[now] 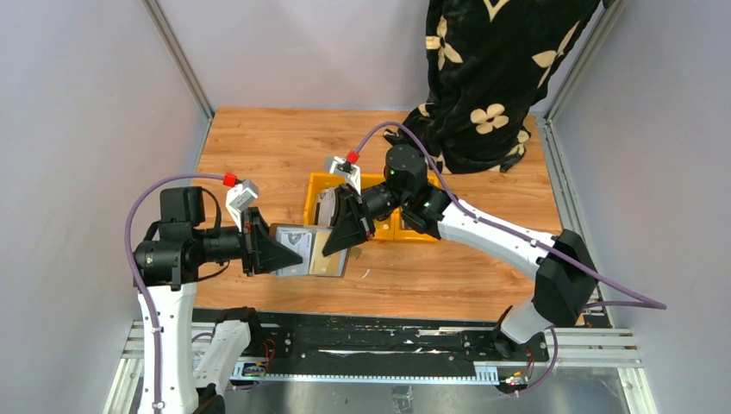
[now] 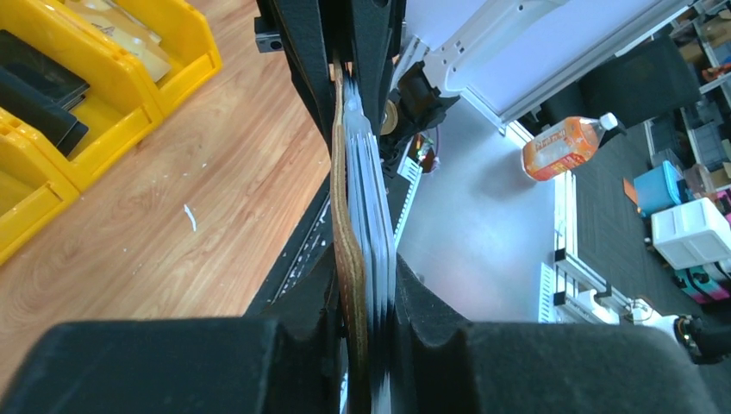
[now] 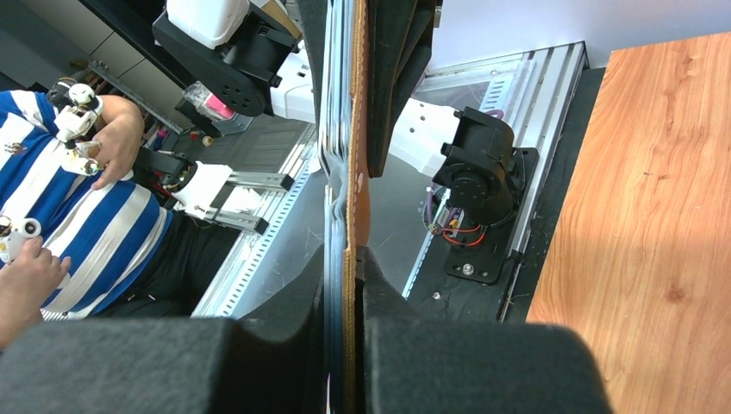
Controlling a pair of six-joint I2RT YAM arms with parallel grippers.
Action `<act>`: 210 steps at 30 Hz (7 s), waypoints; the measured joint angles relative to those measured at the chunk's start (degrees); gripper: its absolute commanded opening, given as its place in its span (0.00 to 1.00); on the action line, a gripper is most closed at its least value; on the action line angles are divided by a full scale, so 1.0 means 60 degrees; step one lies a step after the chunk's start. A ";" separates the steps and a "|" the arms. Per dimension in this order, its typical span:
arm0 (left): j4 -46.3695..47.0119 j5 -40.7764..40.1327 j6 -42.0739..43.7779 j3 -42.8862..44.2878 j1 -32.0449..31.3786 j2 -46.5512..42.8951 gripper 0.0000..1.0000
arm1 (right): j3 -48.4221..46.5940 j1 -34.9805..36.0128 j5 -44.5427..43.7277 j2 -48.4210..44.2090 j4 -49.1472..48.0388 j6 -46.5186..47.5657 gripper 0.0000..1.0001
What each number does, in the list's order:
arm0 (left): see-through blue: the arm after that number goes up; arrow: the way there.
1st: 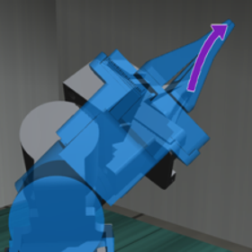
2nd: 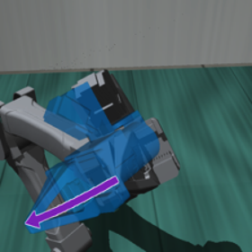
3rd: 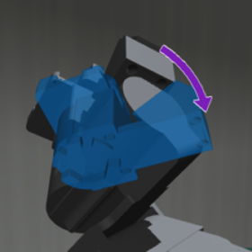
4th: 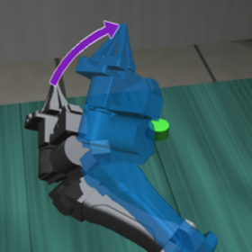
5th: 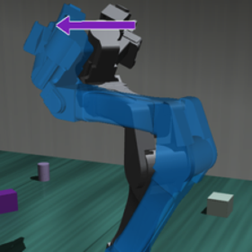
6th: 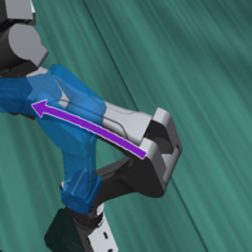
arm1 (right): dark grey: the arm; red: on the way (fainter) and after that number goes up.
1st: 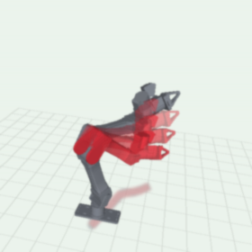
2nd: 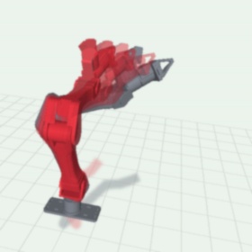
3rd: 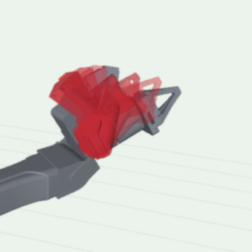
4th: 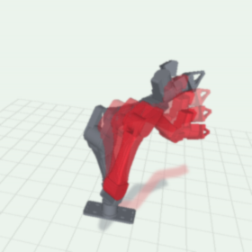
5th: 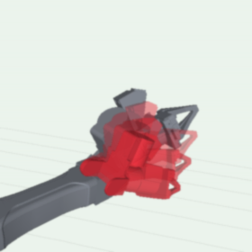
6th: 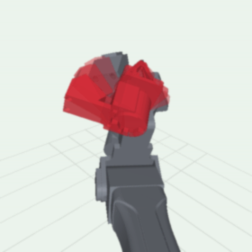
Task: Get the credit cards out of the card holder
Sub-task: Remove the credit card from the card holder.
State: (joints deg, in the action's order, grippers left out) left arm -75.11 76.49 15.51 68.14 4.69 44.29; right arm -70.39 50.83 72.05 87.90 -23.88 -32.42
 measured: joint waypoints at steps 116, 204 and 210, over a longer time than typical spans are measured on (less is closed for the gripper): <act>0.0962 0.0164 -0.1228 0.0262 0.0124 0.0663 0.05 | 0.2069 0.0605 -0.4911 -0.0922 -0.3639 -0.4237 0.08; 0.0729 -0.0550 -0.1421 0.0918 0.0066 0.0969 0.00 | 0.2736 0.0627 -0.4983 -0.1213 -0.4269 -0.4422 0.00; 0.0714 -0.1483 -0.1443 0.1224 0.0084 0.1155 0.00 | 0.3595 0.0127 -0.5009 -0.2120 -0.3595 -0.4120 0.00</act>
State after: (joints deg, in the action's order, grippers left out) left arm -70.83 67.59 6.85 75.48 5.19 51.22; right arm -48.82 51.59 42.00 75.18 -45.45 -57.14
